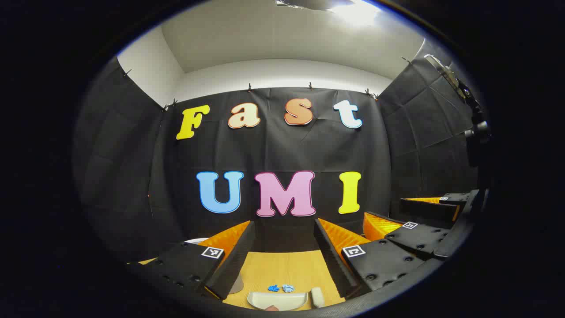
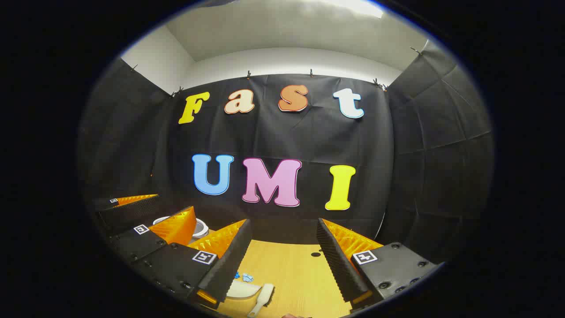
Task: Pick up the small broom and dustpan from the desktop, sweep the trash into the dustpan with the broom, and then empty the trash into the garbage bin.
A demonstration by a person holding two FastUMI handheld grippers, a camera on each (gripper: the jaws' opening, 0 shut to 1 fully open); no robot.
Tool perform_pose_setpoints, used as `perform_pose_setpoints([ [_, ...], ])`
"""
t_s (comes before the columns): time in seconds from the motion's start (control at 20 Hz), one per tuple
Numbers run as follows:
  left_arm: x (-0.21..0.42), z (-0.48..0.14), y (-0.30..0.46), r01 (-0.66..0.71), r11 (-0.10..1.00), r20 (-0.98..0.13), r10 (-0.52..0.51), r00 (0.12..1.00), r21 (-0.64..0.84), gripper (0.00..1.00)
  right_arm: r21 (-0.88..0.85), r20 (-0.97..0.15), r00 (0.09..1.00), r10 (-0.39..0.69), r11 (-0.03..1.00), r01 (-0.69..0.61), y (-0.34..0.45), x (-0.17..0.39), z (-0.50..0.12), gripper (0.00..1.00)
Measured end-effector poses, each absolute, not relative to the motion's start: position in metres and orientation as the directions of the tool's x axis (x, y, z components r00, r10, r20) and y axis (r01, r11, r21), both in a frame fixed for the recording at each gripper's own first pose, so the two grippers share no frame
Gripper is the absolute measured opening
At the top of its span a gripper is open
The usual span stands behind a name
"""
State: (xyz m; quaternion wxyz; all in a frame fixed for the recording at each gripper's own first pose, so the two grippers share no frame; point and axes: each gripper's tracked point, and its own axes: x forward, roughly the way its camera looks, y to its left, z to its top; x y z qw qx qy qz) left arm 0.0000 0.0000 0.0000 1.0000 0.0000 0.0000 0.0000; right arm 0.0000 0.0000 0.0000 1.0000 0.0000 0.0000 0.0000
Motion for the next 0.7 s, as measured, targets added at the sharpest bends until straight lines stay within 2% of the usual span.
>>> perform_pose_setpoints([
  [0.7,0.009,-0.01,-0.005,0.021,1.0,-0.034,-0.022,0.999,-0.019,0.8,0.003,-0.008,1.0,-0.01,1.0,0.01,-0.004,0.005,-0.005,0.96],
])
